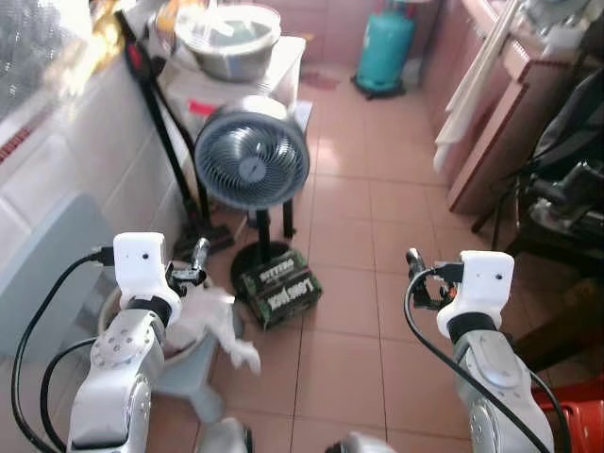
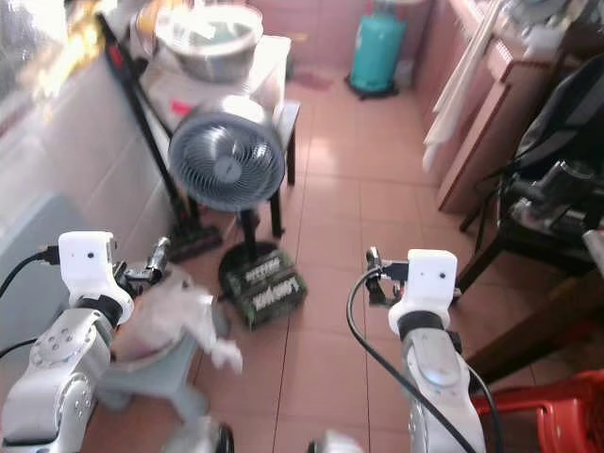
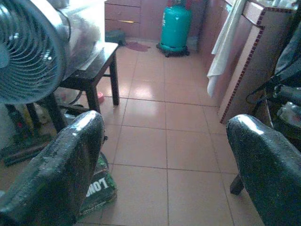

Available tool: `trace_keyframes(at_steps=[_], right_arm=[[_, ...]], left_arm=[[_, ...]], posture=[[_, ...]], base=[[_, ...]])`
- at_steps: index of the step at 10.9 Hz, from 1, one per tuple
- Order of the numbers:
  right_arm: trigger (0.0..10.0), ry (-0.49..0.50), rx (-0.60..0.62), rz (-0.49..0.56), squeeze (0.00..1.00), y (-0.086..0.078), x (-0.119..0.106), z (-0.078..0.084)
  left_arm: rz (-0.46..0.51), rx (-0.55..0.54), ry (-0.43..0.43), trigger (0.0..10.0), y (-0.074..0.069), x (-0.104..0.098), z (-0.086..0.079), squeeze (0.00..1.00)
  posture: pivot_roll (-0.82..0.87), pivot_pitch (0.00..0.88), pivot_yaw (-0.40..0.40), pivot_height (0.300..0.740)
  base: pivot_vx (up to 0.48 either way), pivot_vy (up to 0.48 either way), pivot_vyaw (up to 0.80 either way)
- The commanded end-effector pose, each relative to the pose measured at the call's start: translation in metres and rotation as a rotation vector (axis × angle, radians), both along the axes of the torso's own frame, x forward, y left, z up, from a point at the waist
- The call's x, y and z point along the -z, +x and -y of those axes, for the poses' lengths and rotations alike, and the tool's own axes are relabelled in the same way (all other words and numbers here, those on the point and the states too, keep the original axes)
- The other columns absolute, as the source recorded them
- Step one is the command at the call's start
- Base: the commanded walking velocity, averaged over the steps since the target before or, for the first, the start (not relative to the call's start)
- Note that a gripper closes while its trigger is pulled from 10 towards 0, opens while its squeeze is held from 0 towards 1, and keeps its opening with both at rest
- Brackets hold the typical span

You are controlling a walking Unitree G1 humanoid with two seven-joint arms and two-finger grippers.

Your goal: Setting the table

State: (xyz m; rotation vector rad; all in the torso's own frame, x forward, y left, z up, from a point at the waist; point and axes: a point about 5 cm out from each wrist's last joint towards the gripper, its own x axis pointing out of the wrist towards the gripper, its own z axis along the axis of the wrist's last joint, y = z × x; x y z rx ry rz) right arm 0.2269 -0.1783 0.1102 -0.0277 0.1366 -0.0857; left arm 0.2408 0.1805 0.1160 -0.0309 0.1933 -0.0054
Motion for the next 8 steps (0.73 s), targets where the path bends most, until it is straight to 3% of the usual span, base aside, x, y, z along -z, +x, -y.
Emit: trace_keyframes(at_steps=[1,4,8], right_arm=[[10.0,0.007,0.015,-0.002,0.0,0.0016,0.0,0.0028],[10.0,0.02,0.024,-0.006,0.0,0.0036,0.0011,0.0022],[10.0,0.021,0.037,-0.009,0.0,0.0057,0.0023,0.0029]], left_arm=[[0.004,-0.014,0.001,10.0,0.0007,-0.0036,-0.0011,0.0],[0.005,-0.014,0.0,10.0,0.0024,-0.0045,0.0004,0.0],[0.009,-0.009,-0.005,10.0,0.0053,-0.0054,0.0034,0.0]], posture=[[0.0,0.0,-0.017,0.74],[0.0,0.0,-0.016,0.74],[0.0,0.0,-0.018,0.74]], base=[[-0.315,0.0,0.0],[-0.349,0.0,0.0],[-0.277,0.382,0.0]])
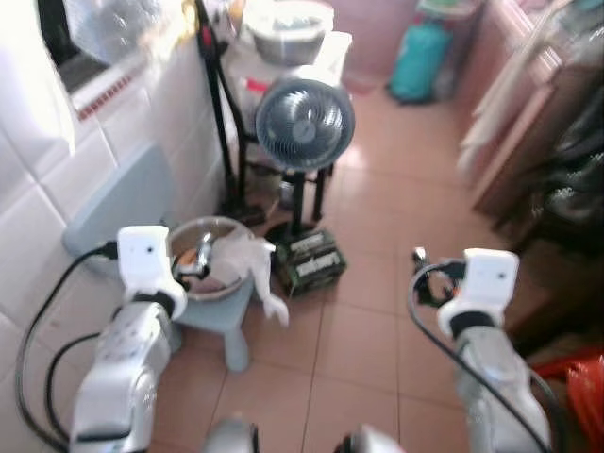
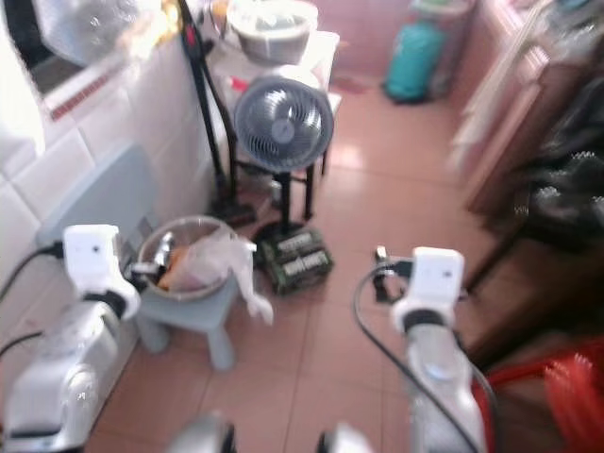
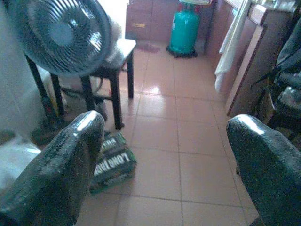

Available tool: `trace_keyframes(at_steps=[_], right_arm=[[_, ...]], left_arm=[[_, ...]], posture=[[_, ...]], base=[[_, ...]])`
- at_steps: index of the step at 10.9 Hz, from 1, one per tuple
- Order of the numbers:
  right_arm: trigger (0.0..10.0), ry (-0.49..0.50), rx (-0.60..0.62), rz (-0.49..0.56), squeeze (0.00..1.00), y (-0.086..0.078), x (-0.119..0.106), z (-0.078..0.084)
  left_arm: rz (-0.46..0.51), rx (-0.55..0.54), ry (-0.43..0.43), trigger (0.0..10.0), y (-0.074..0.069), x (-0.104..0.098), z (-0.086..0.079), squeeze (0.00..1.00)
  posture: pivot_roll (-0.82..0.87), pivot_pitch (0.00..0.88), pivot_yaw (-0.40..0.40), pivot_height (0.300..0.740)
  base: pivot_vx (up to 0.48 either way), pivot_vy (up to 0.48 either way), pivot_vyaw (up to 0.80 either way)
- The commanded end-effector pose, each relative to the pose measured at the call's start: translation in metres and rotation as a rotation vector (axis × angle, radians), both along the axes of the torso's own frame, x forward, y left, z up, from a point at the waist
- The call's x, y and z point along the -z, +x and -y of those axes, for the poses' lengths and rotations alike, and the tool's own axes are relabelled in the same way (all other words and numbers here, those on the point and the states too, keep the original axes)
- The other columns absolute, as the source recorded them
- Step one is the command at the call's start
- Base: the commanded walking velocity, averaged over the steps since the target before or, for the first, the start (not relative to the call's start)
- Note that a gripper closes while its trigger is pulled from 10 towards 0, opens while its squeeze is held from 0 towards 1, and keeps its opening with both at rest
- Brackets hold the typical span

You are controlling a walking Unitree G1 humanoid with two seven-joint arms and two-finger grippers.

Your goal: Setting the table

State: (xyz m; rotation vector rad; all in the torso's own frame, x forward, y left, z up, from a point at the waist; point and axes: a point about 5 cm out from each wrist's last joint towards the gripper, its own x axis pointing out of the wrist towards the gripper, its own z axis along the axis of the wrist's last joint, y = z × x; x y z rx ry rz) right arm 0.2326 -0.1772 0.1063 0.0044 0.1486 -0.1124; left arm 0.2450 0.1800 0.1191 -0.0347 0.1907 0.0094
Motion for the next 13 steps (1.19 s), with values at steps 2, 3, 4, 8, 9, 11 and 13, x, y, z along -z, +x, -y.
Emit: trace_keyframes(at_steps=[2,3,4,8,9,11,13], right_arm=[[10.0,-0.007,0.012,-0.004,0.0,-0.0007,0.0001,0.0032],[10.0,-0.008,0.012,-0.006,0.0,-0.0012,0.0008,0.0028],[10.0,-0.008,0.021,-0.011,0.0,-0.0013,0.0024,0.0042],[10.0,-0.005,0.023,-0.021,0.0,0.0003,0.0035,0.0026],[10.0,-0.004,0.025,-0.021,0.0,0.0005,0.0036,0.0028],[10.0,-0.003,0.026,-0.021,0.0,0.0005,0.0037,0.0027],[10.0,-0.006,0.018,-0.026,0.0,0.0002,0.0046,0.0009]], left_arm=[[-0.002,0.01,-0.001,10.0,0.0001,-0.0004,0.0027,0.0],[-0.006,0.013,-0.003,10.0,-0.0006,0.0004,0.0029,0.0],[0.005,0.052,0.012,10.0,0.0015,-0.0004,0.0053,0.0],[0.034,0.093,-0.02,10.0,0.0045,-0.0051,0.0047,0.0],[0.032,0.103,-0.043,10.0,0.0037,-0.0052,0.0057,0.0],[0.046,0.1,-0.05,10.0,0.0018,-0.006,0.0056,0.0],[0.055,0.104,-0.057,10.0,0.0025,-0.0073,0.0041,0.0]], posture=[[0.0,0.0,-0.016,0.74],[0.0,0.0,-0.012,0.74],[0.0,0.0,-0.011,0.74],[0.01,0.0,-0.013,0.74],[0.01,0.0,-0.012,0.74],[0.01,0.0,-0.015,0.74],[0.01,0.0,-0.017,0.74]], base=[[-0.244,0.416,0.0],[-0.244,0.416,0.0],[-0.251,0.412,0.0],[-0.062,0.066,-0.72],[0.0,0.0,-0.8],[0.0,0.0,-0.8],[0.0,0.0,-0.8]])
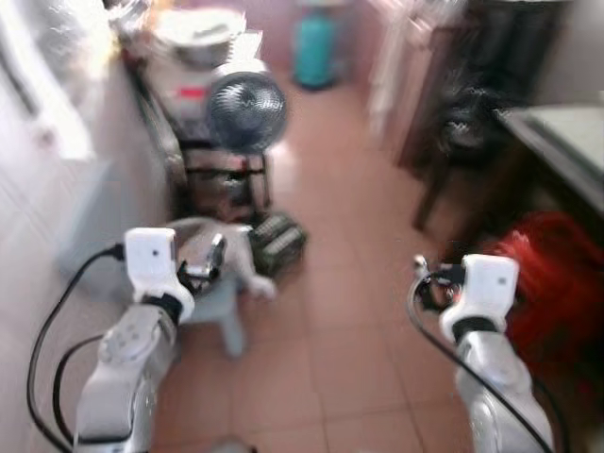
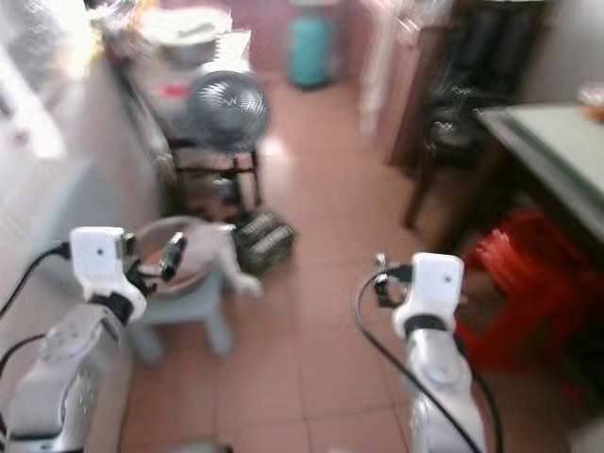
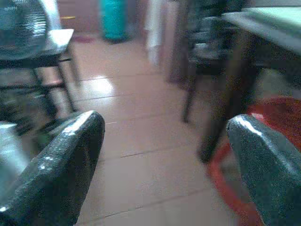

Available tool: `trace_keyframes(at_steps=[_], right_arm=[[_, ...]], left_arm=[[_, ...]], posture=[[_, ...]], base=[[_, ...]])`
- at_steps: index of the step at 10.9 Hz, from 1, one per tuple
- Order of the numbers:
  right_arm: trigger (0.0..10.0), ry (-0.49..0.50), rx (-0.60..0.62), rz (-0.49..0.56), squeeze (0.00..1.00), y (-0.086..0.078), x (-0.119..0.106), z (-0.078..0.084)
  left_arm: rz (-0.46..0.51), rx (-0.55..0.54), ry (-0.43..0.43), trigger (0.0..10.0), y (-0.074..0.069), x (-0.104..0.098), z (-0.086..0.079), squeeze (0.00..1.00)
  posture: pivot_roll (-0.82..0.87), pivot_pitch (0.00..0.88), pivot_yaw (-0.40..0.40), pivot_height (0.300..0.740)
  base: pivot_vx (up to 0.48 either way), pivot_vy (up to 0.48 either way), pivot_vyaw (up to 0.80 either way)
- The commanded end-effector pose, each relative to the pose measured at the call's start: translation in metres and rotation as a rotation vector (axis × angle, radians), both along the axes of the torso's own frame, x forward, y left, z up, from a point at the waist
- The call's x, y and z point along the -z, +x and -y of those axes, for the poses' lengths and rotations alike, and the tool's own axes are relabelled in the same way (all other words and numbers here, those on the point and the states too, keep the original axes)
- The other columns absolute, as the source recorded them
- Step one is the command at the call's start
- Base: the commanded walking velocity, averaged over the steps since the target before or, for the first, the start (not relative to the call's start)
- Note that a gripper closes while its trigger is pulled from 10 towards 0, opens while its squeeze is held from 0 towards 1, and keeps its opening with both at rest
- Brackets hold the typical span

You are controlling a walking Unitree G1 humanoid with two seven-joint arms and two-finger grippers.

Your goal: Setting the table

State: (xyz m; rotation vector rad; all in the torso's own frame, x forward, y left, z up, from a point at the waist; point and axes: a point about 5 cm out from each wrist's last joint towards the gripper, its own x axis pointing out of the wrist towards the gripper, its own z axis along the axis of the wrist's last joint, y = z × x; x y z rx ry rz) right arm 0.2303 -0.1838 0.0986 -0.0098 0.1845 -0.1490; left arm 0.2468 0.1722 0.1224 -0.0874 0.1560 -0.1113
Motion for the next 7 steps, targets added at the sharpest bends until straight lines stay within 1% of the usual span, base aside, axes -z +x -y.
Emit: trace_keyframes(at_steps=[1,3,6,7], right_arm=[[10.0,0.004,-0.021,0.01,0.0,0.0032,-0.0031,-0.006],[10.0,0.009,-0.016,0.014,0.0,0.005,-0.0039,-0.0049],[10.0,0.007,-0.015,0.012,0.0,0.003,-0.0035,-0.0042],[10.0,0.006,-0.019,0.012,0.0,0.0025,-0.0037,-0.0049]], left_arm=[[0.009,-0.011,0.001,10.0,0.0011,-0.0034,-0.0044,0.0],[-0.011,-0.012,-0.023,10.0,-0.0001,-0.001,-0.004,0.0],[-0.024,-0.009,-0.028,10.0,-0.0024,0.0015,-0.0012,0.0],[-0.026,0.004,-0.027,10.0,-0.0022,0.0024,0.0012,0.0]], posture=[[0.01,0.0,-0.017,0.74],[0.01,0.0,-0.015,0.74],[0.01,0.0,-0.016,0.74],[0.01,0.0,-0.016,0.74]], base=[[0.0,0.0,-0.8],[0.0,0.0,-0.8],[0.0,0.0,-0.8],[0.0,-0.289,-0.8]])
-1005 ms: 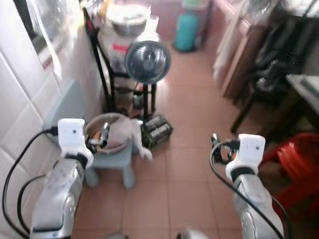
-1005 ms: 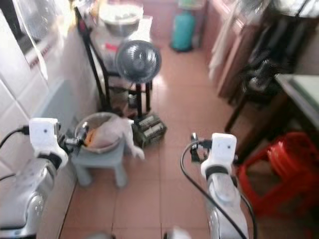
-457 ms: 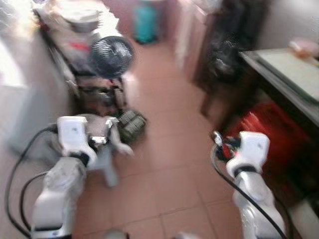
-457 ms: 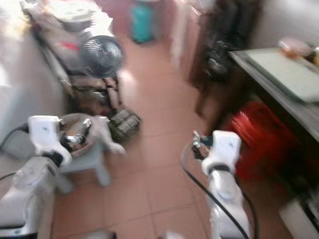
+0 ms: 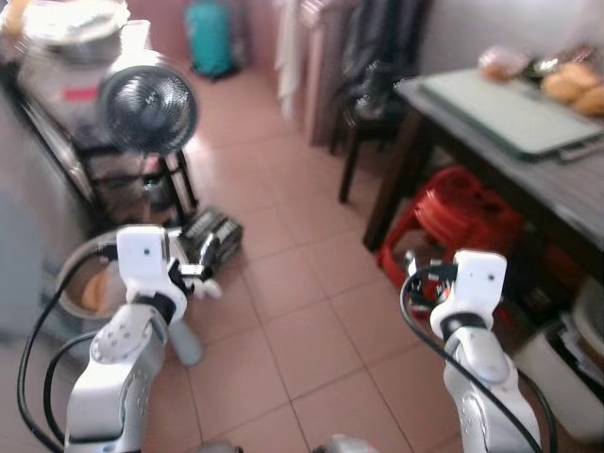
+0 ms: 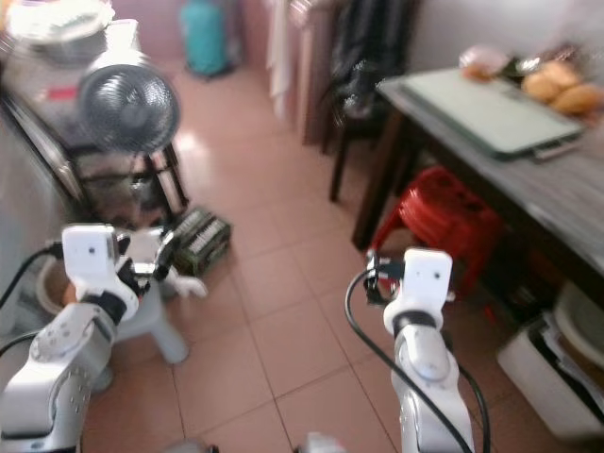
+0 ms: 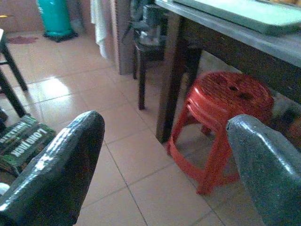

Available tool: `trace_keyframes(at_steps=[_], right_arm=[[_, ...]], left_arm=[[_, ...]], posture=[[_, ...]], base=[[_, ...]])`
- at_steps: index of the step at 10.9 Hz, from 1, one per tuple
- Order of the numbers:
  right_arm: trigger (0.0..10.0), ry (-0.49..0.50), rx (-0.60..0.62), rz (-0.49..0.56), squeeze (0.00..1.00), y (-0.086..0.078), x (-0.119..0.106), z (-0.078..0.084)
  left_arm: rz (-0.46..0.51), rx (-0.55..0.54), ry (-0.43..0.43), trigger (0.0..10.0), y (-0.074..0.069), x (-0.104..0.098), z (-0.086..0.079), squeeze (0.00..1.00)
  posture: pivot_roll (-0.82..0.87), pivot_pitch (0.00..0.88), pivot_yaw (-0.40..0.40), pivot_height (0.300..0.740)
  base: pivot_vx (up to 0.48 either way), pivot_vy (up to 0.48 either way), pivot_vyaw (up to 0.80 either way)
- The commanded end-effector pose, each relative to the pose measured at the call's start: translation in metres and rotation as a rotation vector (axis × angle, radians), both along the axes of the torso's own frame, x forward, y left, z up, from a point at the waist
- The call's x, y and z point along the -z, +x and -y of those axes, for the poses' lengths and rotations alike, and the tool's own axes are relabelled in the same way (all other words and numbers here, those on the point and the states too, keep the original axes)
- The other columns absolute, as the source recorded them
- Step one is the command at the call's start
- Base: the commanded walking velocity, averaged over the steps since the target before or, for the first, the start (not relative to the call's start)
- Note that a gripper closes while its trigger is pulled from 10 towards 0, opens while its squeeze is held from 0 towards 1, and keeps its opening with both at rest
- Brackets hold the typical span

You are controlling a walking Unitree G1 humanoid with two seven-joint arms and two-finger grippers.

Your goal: Setting the table

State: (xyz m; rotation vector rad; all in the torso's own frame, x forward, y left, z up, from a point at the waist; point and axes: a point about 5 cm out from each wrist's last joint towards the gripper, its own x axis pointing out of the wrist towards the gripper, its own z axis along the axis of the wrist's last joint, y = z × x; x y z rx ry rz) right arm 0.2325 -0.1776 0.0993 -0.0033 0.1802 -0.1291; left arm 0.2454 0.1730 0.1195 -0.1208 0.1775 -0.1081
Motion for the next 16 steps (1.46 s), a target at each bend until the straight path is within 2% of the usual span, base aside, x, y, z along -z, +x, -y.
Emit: trace_keyframes(at_steps=[1,4,7,10,13,14,15,16], right_arm=[[10.0,-0.002,-0.001,0.009,0.0,0.001,-0.003,0.001],[10.0,-0.004,-0.003,0.011,0.0,0.003,-0.004,0.002],[10.0,-0.002,-0.008,0.002,0.0,0.002,-0.002,0.001],[10.0,0.003,-0.019,0.007,0.0,0.004,0.0,-0.007],[10.0,-0.001,-0.014,0.027,0.0,0.01,-0.004,-0.005],[10.0,-0.002,-0.011,0.032,0.0,0.011,-0.005,-0.004],[10.0,-0.005,-0.011,0.035,0.0,0.008,-0.006,-0.005],[10.0,-0.008,-0.012,0.049,0.0,0.007,-0.009,-0.006]], left_arm=[[-0.001,0.011,0.0,10.0,0.0,-0.001,0.003,0.0],[-0.014,0.009,-0.018,10.0,-0.001,-0.001,0.006,0.0],[-0.019,-0.005,-0.016,10.0,-0.002,0.002,0.004,0.0],[-0.041,0.015,-0.039,10.0,-0.007,0.006,0.012,0.0],[0.025,0.062,-0.039,10.0,-0.001,-0.005,0.017,0.0],[0.025,0.029,-0.013,10.0,-0.002,-0.007,0.018,0.0],[0.006,0.122,-0.088,10.0,-0.006,-0.006,0.023,0.0],[0.032,0.104,-0.011,10.0,-0.007,-0.005,0.02,0.0]], posture=[[0.01,0.0,-0.018,0.74],[0.01,0.0,-0.023,0.74],[0.02,0.0,-0.025,0.74],[0.03,0.0,-0.01,0.74],[0.02,0.0,-0.011,0.74],[0.02,0.0,-0.011,0.74],[0.02,0.0,-0.009,0.74],[0.02,0.0,-0.008,0.74]], base=[[0.0,0.0,-0.8],[0.0,0.0,-0.8],[0.0,0.379,-0.8],[0.0,0.0,-0.8],[0.0,0.0,-0.8],[0.0,0.0,-0.8],[0.0,0.0,-0.8],[0.0,0.0,-0.8]])
